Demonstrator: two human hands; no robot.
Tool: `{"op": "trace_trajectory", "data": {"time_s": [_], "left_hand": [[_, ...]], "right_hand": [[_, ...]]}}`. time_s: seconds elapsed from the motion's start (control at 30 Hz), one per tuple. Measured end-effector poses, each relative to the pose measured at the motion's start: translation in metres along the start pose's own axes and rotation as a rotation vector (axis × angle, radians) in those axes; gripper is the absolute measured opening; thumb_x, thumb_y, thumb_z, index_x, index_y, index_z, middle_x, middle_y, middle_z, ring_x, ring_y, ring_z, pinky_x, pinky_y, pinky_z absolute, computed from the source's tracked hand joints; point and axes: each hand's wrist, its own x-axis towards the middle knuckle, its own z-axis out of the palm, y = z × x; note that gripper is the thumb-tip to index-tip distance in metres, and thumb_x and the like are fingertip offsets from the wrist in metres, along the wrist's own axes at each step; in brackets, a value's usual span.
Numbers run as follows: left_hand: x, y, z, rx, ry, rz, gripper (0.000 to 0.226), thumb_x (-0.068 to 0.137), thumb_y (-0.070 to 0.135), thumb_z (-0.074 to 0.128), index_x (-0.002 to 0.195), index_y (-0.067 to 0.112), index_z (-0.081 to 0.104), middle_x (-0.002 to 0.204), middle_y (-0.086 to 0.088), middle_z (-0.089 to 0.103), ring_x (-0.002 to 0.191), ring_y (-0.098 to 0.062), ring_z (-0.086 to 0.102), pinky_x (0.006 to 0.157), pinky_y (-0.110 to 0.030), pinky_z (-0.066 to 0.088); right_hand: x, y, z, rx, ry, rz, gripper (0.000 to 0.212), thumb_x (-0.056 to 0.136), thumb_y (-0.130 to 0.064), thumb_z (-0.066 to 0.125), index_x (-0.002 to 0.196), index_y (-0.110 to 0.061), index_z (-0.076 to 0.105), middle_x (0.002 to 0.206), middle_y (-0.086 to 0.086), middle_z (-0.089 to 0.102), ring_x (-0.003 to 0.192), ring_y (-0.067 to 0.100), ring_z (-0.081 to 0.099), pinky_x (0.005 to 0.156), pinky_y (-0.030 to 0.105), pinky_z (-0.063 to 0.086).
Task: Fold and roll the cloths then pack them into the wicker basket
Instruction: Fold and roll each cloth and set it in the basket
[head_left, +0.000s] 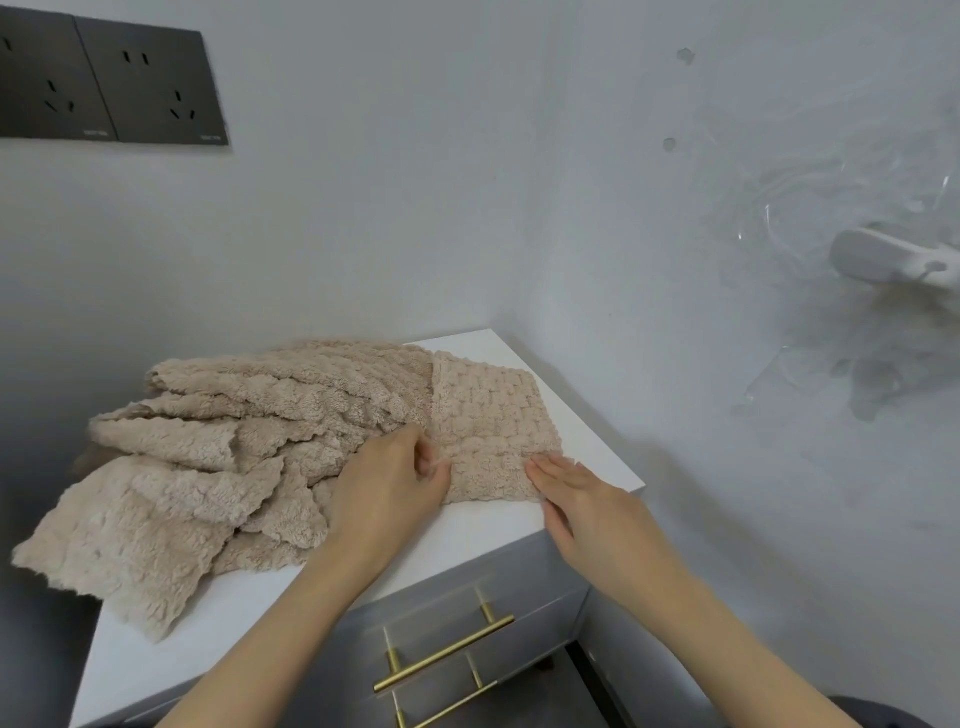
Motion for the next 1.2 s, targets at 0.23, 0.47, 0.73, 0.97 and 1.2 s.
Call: {"op": "trace_trajectory", "data": {"time_s": [0.23, 0.47, 0.73, 0.97, 1.2], "left_hand": [[-0.004, -0.006, -0.016, 0.119, -0.061, 0.464, 0.022, 0.077, 0.007, 0.071, 0.097, 0.016, 0.074, 0.095, 0.006, 0.072, 0.093, -0.019, 0.063, 0.077, -0.032, 0.051], [-0.003, -0.016, -0.013, 0.071, -0.173, 0.323, 0.033, 0.088, 0.040, 0.057, 0.119, 0.030, 0.062, 0.117, 0.018, 0.061, 0.115, -0.005, 0.049, 0.097, -0.026, 0.037], [0.005, -0.015, -0.013, -0.265, -0.258, 0.128, 0.034, 0.091, 0.033, 0.058, 0.069, 0.007, 0.054, 0.058, 0.007, 0.046, 0.054, -0.003, 0.040, 0.053, -0.017, 0.030], [0.004, -0.011, -0.002, -0.228, -0.226, -0.064, 0.032, 0.088, 0.046, 0.060, 0.070, 0.019, 0.062, 0.053, 0.011, 0.053, 0.049, -0.002, 0.046, 0.055, -0.025, 0.038], [0.007, -0.005, 0.001, -0.170, -0.183, -0.146, 0.029, 0.084, 0.047, 0.061, 0.070, 0.022, 0.060, 0.064, 0.009, 0.062, 0.065, -0.009, 0.059, 0.068, -0.031, 0.050]], "right_hand": [[0.005, 0.010, -0.005, 0.069, 0.006, 0.041, 0.047, 0.101, -0.023, 0.036, 0.146, -0.035, 0.033, 0.150, -0.021, 0.033, 0.137, 0.000, 0.031, 0.103, 0.019, 0.035], [0.013, 0.018, -0.006, 0.249, 0.020, 0.116, 0.046, 0.094, -0.012, 0.044, 0.131, -0.039, 0.053, 0.116, -0.013, 0.060, 0.112, 0.005, 0.044, 0.087, 0.028, 0.045], [0.015, 0.022, -0.026, 0.762, -0.005, 0.332, 0.010, 0.093, -0.020, 0.058, 0.095, -0.019, 0.068, 0.074, -0.011, 0.063, 0.073, 0.006, 0.056, 0.065, 0.010, 0.037], [0.014, 0.022, -0.024, 0.846, 0.021, 0.623, 0.013, 0.081, -0.040, 0.070, 0.085, -0.030, 0.062, 0.075, -0.007, 0.069, 0.073, 0.006, 0.060, 0.063, 0.023, 0.038], [0.017, 0.006, -0.014, 0.285, 0.300, 0.441, 0.015, 0.083, -0.026, 0.062, 0.096, -0.031, 0.056, 0.085, -0.013, 0.054, 0.091, 0.013, 0.049, 0.067, 0.027, 0.038]]}}
